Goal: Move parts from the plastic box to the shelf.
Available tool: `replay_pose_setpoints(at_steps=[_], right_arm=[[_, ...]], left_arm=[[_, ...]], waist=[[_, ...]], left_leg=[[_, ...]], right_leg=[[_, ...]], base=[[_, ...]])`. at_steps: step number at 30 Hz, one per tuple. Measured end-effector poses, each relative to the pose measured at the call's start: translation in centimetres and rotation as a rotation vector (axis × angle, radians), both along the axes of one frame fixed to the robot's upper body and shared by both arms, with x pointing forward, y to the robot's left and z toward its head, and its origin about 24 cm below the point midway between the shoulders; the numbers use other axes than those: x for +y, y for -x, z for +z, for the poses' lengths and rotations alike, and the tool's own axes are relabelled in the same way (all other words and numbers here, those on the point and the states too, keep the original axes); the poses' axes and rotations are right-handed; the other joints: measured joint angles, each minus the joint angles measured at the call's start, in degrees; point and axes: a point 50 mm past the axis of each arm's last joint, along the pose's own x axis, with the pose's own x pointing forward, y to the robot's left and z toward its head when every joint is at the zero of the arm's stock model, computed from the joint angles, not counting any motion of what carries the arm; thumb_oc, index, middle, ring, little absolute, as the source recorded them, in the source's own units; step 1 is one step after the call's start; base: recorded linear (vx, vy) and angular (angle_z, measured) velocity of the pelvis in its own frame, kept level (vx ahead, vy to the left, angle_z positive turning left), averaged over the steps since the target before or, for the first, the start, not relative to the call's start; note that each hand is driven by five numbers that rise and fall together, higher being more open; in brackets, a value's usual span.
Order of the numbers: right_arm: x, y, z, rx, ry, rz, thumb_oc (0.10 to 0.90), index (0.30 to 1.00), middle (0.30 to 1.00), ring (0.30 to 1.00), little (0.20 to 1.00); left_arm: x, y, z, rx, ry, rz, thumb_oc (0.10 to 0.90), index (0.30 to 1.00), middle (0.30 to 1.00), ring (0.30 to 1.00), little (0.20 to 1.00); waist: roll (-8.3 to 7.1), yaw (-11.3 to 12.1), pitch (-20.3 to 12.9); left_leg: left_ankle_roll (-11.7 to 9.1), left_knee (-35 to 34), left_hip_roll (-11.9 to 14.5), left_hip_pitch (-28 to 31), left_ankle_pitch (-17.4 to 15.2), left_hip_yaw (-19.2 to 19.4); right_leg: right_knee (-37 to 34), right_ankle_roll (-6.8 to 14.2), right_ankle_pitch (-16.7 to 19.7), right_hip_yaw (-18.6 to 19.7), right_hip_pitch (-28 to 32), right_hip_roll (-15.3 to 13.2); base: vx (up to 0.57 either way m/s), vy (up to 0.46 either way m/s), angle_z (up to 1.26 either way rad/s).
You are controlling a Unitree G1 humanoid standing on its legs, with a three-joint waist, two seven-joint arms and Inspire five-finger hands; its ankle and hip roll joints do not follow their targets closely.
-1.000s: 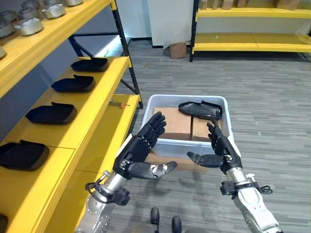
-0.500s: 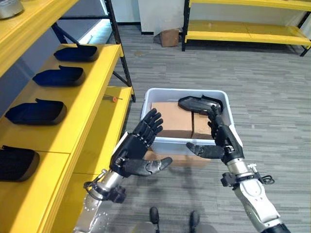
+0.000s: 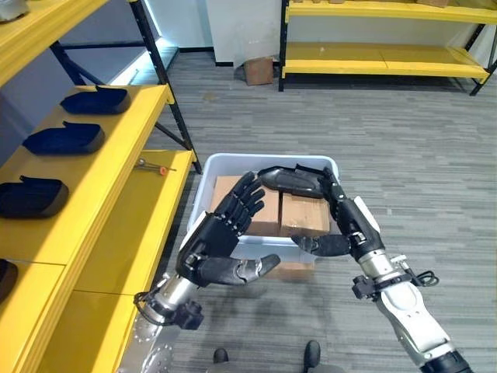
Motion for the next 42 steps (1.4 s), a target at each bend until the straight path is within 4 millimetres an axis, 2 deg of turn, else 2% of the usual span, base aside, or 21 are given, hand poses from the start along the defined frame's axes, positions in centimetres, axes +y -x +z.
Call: replay_pose_setpoints(at_steps=[5, 9, 10, 11, 12, 13, 14, 16, 19, 21, 23, 25, 26, 27, 30, 33, 34, 35, 37, 40, 42], right_arm=[[0.4, -0.4, 0.2, -0.025, 0.047, 0.021, 0.9, 1.0, 1.0, 1.0, 1.0], [-0.2, -0.3, 0.4, -0.033, 0.083, 0.023, 0.9, 1.0, 1.0, 1.0, 1.0], [-0.3, 0.0, 0.2, -0.032, 0.078, 0.033, 0.9, 1.0, 1.0, 1.0, 1.0], [-0.3, 0.2, 0.1, -0.032, 0.072, 0.035, 0.9, 1.0, 1.0, 1.0, 1.0], [-0.3, 0.3, 0.0, -0.034, 0.069, 0.036, 0.9, 1.0, 1.0, 1.0, 1.0], [-0.3, 0.3, 0.0, -0.037, 0.067, 0.035, 0.9, 1.0, 1.0, 1.0, 1.0], [-0.3, 0.3, -0.1, -0.034, 0.064, 0.026, 0.9, 1.0, 1.0, 1.0, 1.0], [-0.4, 0.5, -0.3, -0.026, 0.057, 0.01, 0.9, 1.0, 1.0, 1.0, 1.0], [-0.4, 0.9, -1.0, -0.001, 0.072, 0.005, 0.9, 1.0, 1.0, 1.0, 1.0], [-0.5, 1.2, -1.4, 0.017, 0.098, 0.021, 0.9, 1.0, 1.0, 1.0, 1.0], [-0.6, 1.4, -1.6, 0.03, 0.111, 0.038, 0.9, 1.0, 1.0, 1.0, 1.0], [-0.7, 1.6, -1.6, 0.04, 0.134, 0.068, 0.9, 1.0, 1.0, 1.0, 1.0], [-1.4, 2.3, -1.1, 0.035, 0.188, 0.098, 0.9, 1.0, 1.0, 1.0, 1.0], [-0.9, 2.3, -1.3, 0.043, 0.167, 0.109, 0.9, 1.0, 1.0, 1.0, 1.0], [0.7, 2.8, -1.9, 0.066, 0.133, 0.188, 0.9, 1.0, 1.0, 1.0, 1.0], [1.7, 2.5, -1.7, 0.048, 0.089, 0.201, 0.9, 1.0, 1.0, 1.0, 1.0], [1.7, 2.5, -1.7, 0.048, 0.089, 0.201, 0.9, 1.0, 1.0, 1.0, 1.0], [1.9, 2.0, -1.0, 0.015, 0.078, 0.198, 0.9, 1.0, 1.0, 1.0, 1.0], [2.0, 1.6, -0.5, -0.015, 0.063, 0.169, 0.9, 1.0, 1.0, 1.0, 1.0], [1.9, 1.2, 0.0, -0.046, 0.057, 0.129, 0.9, 1.0, 1.0, 1.0, 1.0], [1.7, 1.0, 0.1, -0.061, 0.058, 0.088, 0.9, 1.0, 1.0, 1.0, 1.0]], left_arm=[[0.2, 0.0, -0.3, 0.018, 0.001, 0.02, 0.9, 1.0, 1.0, 1.0, 1.0], [0.6, -0.7, -0.6, 0.032, -0.006, 0.066, 0.9, 1.0, 1.0, 1.0, 1.0], [0.9, -0.9, -0.6, 0.033, -0.016, 0.082, 0.9, 1.0, 1.0, 1.0, 1.0], [0.9, -0.9, -0.7, 0.038, -0.015, 0.086, 0.9, 1.0, 1.0, 1.0, 1.0], [0.7, -0.8, -0.8, 0.044, -0.011, 0.083, 0.9, 1.0, 1.0, 1.0, 1.0], [0.5, -0.8, -0.9, 0.044, -0.02, 0.073, 0.9, 1.0, 1.0, 1.0, 1.0], [0.2, -0.7, -1.0, 0.04, -0.047, 0.059, 0.9, 1.0, 1.0, 1.0, 1.0], [0.1, -0.7, -1.1, 0.041, -0.062, 0.06, 0.9, 1.0, 1.0, 1.0, 1.0], [0.4, -0.6, -1.8, 0.077, -0.092, 0.067, 0.9, 1.0, 1.0, 1.0, 1.0], [0.9, -0.2, -3.0, 0.135, -0.101, 0.09, 0.9, 1.0, 1.0, 1.0, 1.0], [1.3, 0.6, -4.4, 0.196, -0.109, 0.099, 0.9, 1.0, 1.0, 1.0, 1.0], [1.2, 0.9, -4.9, 0.214, -0.106, 0.094, 0.9, 1.0, 1.0, 1.0, 1.0], [0.4, 1.0, -4.8, 0.198, -0.057, 0.089, 0.9, 1.0, 1.0, 1.0, 1.0], [0.6, 0.5, -4.4, 0.177, -0.052, 0.1, 0.9, 1.0, 1.0, 1.0, 1.0], [1.7, -0.2, -3.2, 0.126, -0.095, 0.117, 0.9, 1.0, 1.0, 1.0, 1.0], [2.7, -0.3, -2.5, 0.091, -0.187, 0.133, 0.9, 1.0, 1.0, 1.0, 1.0], [2.7, -0.3, -2.5, 0.091, -0.187, 0.133, 0.9, 1.0, 1.0, 1.0, 1.0], [3.4, -0.4, -2.2, 0.081, -0.209, 0.143, 0.9, 1.0, 1.0, 1.0, 1.0], [3.7, -0.6, -2.0, 0.078, -0.216, 0.148, 0.9, 1.0, 1.0, 1.0, 1.0], [3.6, -0.6, -1.9, 0.074, -0.23, 0.107, 0.9, 1.0, 1.0, 1.0, 1.0], [3.4, -0.4, -2.0, 0.08, -0.241, 0.062, 0.9, 1.0, 1.0, 1.0, 1.0]], waist=[[0.86, 0.1, -0.5], [0.35, -0.6, -0.5], [-0.19, -1.5, -0.4], [-0.75, -1.8, -0.3], [-1.23, -1.6, -0.1], [-1.16, -1.8, -0.1], [-0.74, -2.0, -0.2], [-0.25, -2.1, -0.3], [-1.13, -1.2, 0.8], [-1.62, 0.3, 2.0], [-0.72, 0.8, 3.3], [-0.26, 0.4, 4.0], [6.31, -0.4, 2.1], [5.96, 0.1, 2.7], [2.4, 0.1, 3.3], [-2.04, 1.7, 3.2], [-2.04, 1.7, 3.2], [-3.87, 3.2, 3.2], [-4.76, 4.3, 3.2], [-4.72, 4.6, 3.2], [-4.63, 3.9, 3.2]], left_leg=[[0.4, 4.8, 0.4, -3.2, 0.3, 0.0], [-2.3, 14.1, 0.9, -9.3, 4.9, 0.3], [-2.2, 16.7, 1.7, -11.7, 8.4, 1.9], [-2.1, 17.0, 1.5, -11.8, 7.8, 2.4], [-1.2, 17.0, -0.5, -11.5, 3.6, 2.5], [0.3, 15.7, -3.6, -11.0, 0.4, 2.8], [3.6, 8.6, -9.9, -8.5, -2.9, 3.0], [4.3, 0.2, -13.7, -8.2, -3.5, 2.9], [2.1, -3.4, -12.9, -10.2, -1.8, -1.1], [-1.6, -4.1, -9.2, -13.2, 1.1, -5.6], [-2.9, 0.3, -4.2, -18.7, 1.8, -7.4], [-1.9, 4.8, -5.0, -18.6, -1.2, -6.3], [-0.1, 2.2, -5.4, -14.2, -6.9, -7.8], [-0.5, 2.8, -6.4, -13.7, -2.7, -6.4], [3.4, 2.7, -9.4, -12.4, 1.2, -4.6], [5.6, 2.8, -12.9, -11.1, 0.9, -4.3], [5.6, 2.8, -12.9, -11.1, 0.9, -4.3], [6.3, 3.0, -14.0, -11.1, 1.4, -4.7], [6.9, 3.6, -14.5, -11.1, 1.0, -5.6], [7.5, 4.3, -14.6, -11.0, 0.1, -6.2], [8.8, 5.9, -14.2, -10.2, -1.8, -5.7]], right_leg=[[2.5, -1.0, -1.7, 0.3, -2.4, -0.4], [11.2, -2.2, -5.8, 0.1, -7.0, -2.2], [13.6, -3.3, -7.6, -1.0, -7.8, -2.5], [12.8, -3.9, -7.7, -1.0, -7.4, -2.9], [12.2, -4.2, -7.4, -0.8, -7.0, -3.1], [11.6, -4.8, -6.9, -0.5, -7.1, -3.3], [10.1, -5.0, -6.0, 0.4, -6.8, -2.9], [8.0, -5.3, -5.3, 0.4, -6.4, -1.4], [5.9, -5.9, -4.9, 2.5, -4.0, -0.5], [3.9, -6.0, -5.0, 5.5, -1.8, -0.4], [3.0, -5.8, -5.0, 8.5, 0.7, -2.7], [4.0, -3.5, -6.4, 9.1, 2.2, -6.0], [5.8, 1.6, -8.8, 9.7, 3.6, -6.0], [8.7, 3.3, -10.6, 9.4, 3.6, -7.8], [16.4, 2.8, -16.6, 5.1, 3.2, -7.7], [14.3, 2.5, -17.4, 4.2, 6.9, -9.2], [14.3, 2.5, -17.4, 4.2, 6.9, -9.2], [13.8, 3.0, -16.7, 1.8, 7.7, -9.3], [14.3, 3.4, -15.6, 0.3, 8.4, -9.4], [20.8, 4.0, -15.0, 0.2, 6.6, -9.4], [34.0, 6.1, -12.0, 1.9, 1.1, -10.7]], base=[[0.09, -0.162, -0.04], [0.16, -0.216, 0.07], [0.16, -0.097, 0.33], [0.17, 0.0, 0.26], [0.12, 0.047, -0.03], [0.25, 0.112, -0.2], [0.25, 0.121, -0.12], [0.27, 0.121, -0.05], [0.26, 0.141, -0.12], [0.23, 0.183, -0.55], [0.26, 0.237, -0.81], [0.31, 0.25, -0.75], [0.32, 0.248, -0.75], [0.32, 0.263, -0.53], [0.21, 0.166, 0.05], [0.19, 0.131, 0.28], [0.17, 0.132, 0.25], [0.13, 0.138, 0.25], [0.12, 0.162, 0.38], [0.1, 0.189, 0.43], [0.04, 0.116, 0.16]])
